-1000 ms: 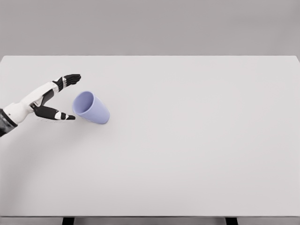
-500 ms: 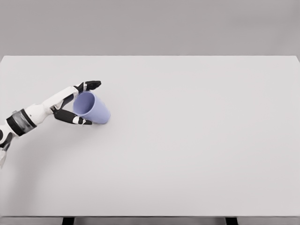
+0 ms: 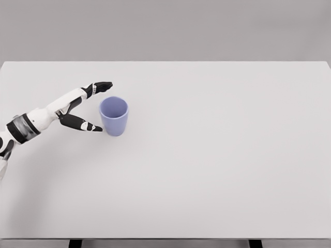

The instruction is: Flip the cup with left arm and place it on the table

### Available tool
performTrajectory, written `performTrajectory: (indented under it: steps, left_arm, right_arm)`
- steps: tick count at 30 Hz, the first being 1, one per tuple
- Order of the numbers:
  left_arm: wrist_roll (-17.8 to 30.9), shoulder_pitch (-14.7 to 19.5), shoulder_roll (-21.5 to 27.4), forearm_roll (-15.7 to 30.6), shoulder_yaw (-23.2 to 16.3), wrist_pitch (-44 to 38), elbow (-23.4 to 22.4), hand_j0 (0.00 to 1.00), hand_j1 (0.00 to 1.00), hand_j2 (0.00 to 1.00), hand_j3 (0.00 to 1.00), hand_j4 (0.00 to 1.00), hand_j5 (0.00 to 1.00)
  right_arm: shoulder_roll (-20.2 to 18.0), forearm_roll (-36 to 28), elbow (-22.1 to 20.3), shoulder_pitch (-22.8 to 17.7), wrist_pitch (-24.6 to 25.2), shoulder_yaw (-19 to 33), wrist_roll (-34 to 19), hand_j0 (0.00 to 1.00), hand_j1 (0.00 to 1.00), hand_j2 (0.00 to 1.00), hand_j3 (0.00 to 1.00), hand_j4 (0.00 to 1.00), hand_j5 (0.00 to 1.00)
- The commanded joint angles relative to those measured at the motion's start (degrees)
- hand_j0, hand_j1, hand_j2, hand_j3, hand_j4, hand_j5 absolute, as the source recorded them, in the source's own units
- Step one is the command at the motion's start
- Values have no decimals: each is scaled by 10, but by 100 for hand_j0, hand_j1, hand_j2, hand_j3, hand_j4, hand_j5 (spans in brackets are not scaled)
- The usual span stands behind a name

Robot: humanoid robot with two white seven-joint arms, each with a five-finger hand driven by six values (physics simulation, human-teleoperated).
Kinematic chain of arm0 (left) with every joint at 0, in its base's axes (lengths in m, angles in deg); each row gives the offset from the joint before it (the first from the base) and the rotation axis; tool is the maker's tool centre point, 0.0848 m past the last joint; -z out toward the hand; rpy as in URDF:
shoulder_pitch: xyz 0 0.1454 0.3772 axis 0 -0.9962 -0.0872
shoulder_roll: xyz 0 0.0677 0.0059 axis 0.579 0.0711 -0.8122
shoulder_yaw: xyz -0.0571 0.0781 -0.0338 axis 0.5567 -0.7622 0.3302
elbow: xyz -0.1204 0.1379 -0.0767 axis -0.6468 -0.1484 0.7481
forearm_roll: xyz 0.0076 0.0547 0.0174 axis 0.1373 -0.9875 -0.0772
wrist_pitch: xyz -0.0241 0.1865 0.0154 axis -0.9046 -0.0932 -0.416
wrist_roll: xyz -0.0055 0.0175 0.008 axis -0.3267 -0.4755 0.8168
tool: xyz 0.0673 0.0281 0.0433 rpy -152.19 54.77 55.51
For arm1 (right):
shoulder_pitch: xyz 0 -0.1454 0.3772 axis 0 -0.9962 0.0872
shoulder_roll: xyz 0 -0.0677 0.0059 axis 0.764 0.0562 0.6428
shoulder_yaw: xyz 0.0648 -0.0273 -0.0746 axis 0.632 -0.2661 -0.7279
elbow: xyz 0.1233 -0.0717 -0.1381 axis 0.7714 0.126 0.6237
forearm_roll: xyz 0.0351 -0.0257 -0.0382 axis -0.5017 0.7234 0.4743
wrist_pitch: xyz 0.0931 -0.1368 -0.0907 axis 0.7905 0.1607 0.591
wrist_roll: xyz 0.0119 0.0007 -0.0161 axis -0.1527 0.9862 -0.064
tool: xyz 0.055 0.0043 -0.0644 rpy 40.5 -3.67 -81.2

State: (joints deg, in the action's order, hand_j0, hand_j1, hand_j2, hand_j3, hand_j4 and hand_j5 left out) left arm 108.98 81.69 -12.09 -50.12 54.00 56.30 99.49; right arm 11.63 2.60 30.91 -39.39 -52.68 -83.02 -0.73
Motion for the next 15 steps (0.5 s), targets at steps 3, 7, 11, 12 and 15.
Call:
performTrajectory:
  steps: [3, 7, 11, 12, 15]
  left_arm:
    - [0, 0, 15, 7, 8, -1, -1, 100, 100, 100, 100, 100, 100]
    - [0, 0, 69, 4, 8, -1, -17, 100, 100, 100, 100, 100, 100]
    - [0, -1, 80, -4, 8, -1, -31, 100, 100, 100, 100, 100, 100]
    - [0, -1, 80, -4, 8, -1, -34, 100, 100, 100, 100, 100, 100]
    - [0, 0, 81, -4, 8, -1, -37, 100, 100, 100, 100, 100, 100]
  right_arm:
    - [0, 0, 0, 0, 0, 0, 0, 100, 100, 100, 100, 100, 100]
    - [0, 0, 0, 0, 0, 0, 0, 100, 100, 100, 100, 100, 100]
    - [0, 0, 0, 0, 0, 0, 0, 100, 100, 100, 100, 100, 100]
    - [0, 0, 0, 0, 0, 0, 0, 100, 100, 100, 100, 100, 100]
    - [0, 0, 0, 0, 0, 0, 0, 100, 100, 100, 100, 100, 100]
